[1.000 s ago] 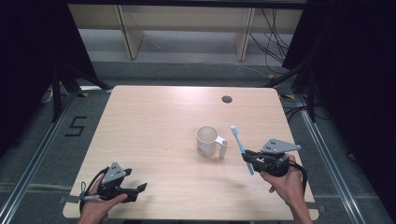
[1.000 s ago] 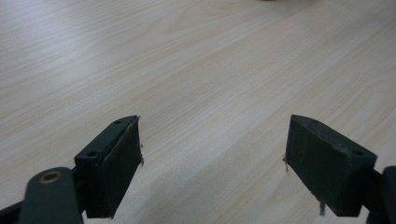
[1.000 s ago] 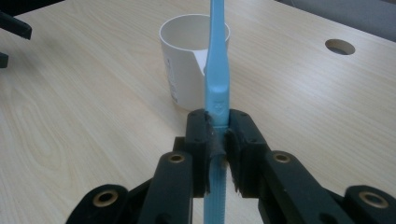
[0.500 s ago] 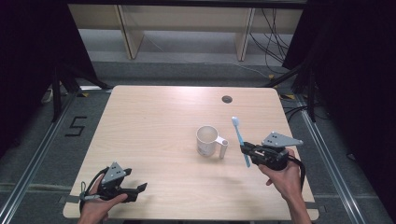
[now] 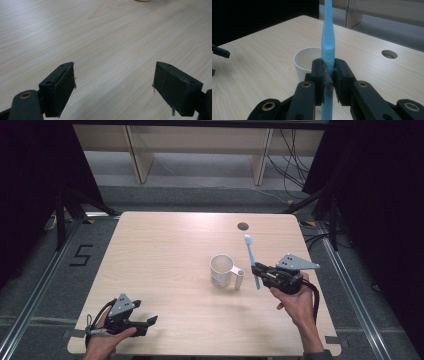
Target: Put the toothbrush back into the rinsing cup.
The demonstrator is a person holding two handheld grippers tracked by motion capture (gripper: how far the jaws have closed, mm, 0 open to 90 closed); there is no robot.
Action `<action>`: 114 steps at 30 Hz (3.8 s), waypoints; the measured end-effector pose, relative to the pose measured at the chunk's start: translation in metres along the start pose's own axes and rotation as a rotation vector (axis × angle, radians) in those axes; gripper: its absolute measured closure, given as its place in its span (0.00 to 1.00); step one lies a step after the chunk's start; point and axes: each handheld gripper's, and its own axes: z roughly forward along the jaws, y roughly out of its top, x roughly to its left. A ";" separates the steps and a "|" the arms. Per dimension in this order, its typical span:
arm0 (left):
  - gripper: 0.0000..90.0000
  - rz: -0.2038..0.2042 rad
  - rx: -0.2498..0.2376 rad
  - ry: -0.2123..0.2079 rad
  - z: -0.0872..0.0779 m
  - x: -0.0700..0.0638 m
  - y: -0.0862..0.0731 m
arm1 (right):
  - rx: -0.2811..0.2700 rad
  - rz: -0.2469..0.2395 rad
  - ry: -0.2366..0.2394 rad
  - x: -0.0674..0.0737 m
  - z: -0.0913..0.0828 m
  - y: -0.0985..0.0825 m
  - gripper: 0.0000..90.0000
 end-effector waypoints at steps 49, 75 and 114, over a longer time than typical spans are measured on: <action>0.19 0.002 0.005 0.003 -0.001 0.000 0.001 | -0.158 -0.022 0.020 0.000 0.048 0.010 0.88; 0.19 -0.001 0.005 -0.001 -0.001 0.000 0.001 | -0.142 -0.004 0.011 -0.001 0.052 -0.006 0.88; 0.19 0.009 0.011 0.000 -0.002 0.000 0.001 | -0.048 -0.023 -0.010 -0.003 0.050 -0.030 0.84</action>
